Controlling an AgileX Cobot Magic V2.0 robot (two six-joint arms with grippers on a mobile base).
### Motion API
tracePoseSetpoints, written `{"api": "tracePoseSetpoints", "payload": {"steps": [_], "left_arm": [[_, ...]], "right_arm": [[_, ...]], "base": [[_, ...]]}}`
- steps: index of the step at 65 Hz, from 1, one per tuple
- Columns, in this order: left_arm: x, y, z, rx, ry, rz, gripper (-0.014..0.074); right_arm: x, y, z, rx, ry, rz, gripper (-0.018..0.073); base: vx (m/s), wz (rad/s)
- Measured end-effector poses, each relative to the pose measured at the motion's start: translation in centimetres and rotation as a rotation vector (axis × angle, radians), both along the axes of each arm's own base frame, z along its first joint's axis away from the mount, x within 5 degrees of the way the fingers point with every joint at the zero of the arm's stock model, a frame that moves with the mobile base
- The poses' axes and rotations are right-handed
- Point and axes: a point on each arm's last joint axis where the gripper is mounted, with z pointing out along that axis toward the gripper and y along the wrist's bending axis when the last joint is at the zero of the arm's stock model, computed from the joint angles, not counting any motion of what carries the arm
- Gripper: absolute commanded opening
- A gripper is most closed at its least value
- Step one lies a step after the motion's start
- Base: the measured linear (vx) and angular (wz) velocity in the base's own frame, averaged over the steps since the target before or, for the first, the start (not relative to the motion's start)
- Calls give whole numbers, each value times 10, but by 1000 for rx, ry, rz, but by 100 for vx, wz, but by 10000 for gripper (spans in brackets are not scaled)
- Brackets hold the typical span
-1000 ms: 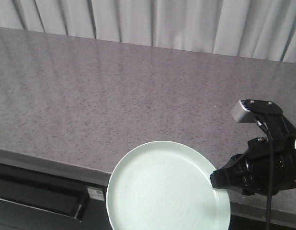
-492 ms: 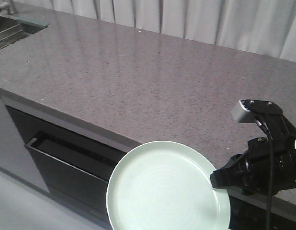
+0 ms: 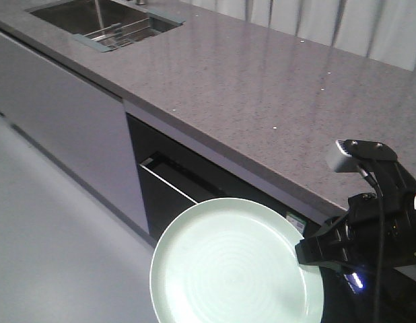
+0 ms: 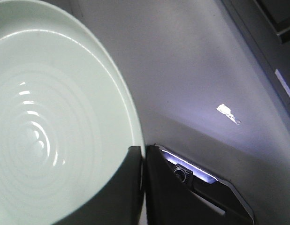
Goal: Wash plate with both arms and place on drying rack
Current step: 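Hold the plate in the right gripper while the base turns away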
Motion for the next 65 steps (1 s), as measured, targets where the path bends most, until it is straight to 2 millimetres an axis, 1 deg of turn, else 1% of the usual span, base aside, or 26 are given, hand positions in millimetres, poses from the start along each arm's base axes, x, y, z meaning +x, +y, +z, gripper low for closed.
{"api": "tracePoseSetpoints", "payload": {"steps": [65], "left_arm": [[0,0,0,0,0,0,-6]], "right_arm": [[0,0,0,1,1,0,-8]], "base": [[-13,58]]}}
